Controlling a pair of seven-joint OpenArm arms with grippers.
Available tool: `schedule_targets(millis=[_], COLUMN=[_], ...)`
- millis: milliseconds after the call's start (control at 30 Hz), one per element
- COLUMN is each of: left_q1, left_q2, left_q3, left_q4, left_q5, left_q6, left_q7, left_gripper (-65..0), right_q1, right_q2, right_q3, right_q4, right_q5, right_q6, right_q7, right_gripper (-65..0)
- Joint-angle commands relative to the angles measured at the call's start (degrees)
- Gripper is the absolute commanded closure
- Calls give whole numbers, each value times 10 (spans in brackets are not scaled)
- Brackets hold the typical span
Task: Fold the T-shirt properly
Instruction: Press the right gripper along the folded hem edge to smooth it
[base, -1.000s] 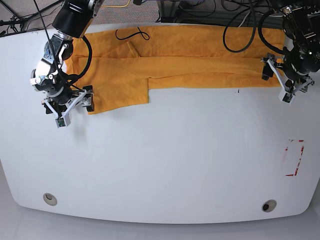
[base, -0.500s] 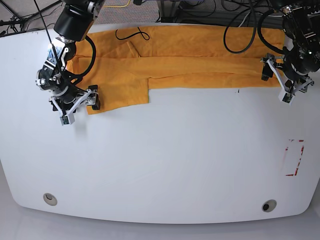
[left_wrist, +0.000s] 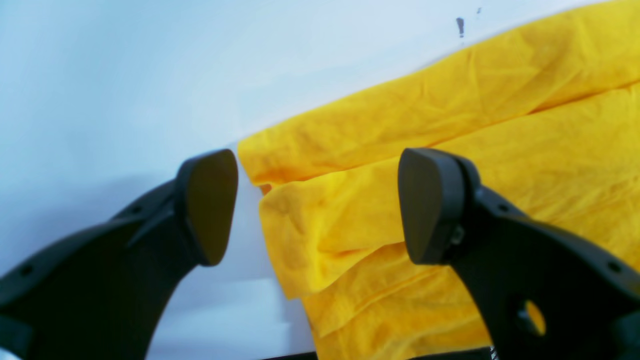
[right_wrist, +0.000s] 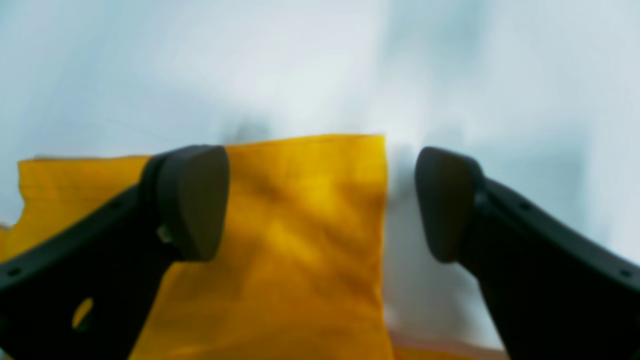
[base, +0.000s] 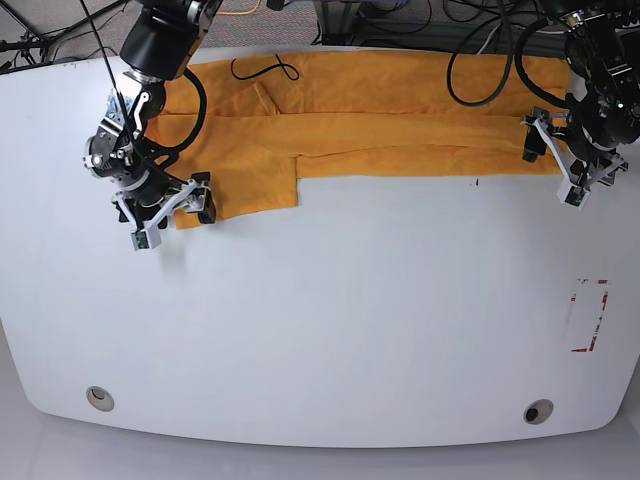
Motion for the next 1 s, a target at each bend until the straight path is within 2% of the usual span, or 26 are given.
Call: schedule_targets(millis=[0, 133, 400, 733, 967], left_q1=[-3, -3, -3, -3, -3], left_q2=[-9, -9, -9, -9, -9], left_q3=[-3, -3, -3, -3, -3], left_q4=[7, 7, 6, 6, 6], left_q5=[-3, -3, -3, -3, -3], left_q6=[1, 1, 1, 1, 1], left_q7=[-9, -9, -9, -9, -9], left_gripper=[-457, -457, -457, -457, -457], right_q1=[-2, -4, -11, -17, -28], right_q2=[1, 0, -1, -1, 2], right_q3=[0, 0, 0, 0, -43], right_q4=[5, 5, 5, 5, 5], right_q5=[-4, -4, -4, -4, -3], right_q6=[3, 3, 3, 3, 3], right_q7=[-16, -16, -16, -16, -16], right_gripper=[-545, -541, -469, -468, -461])
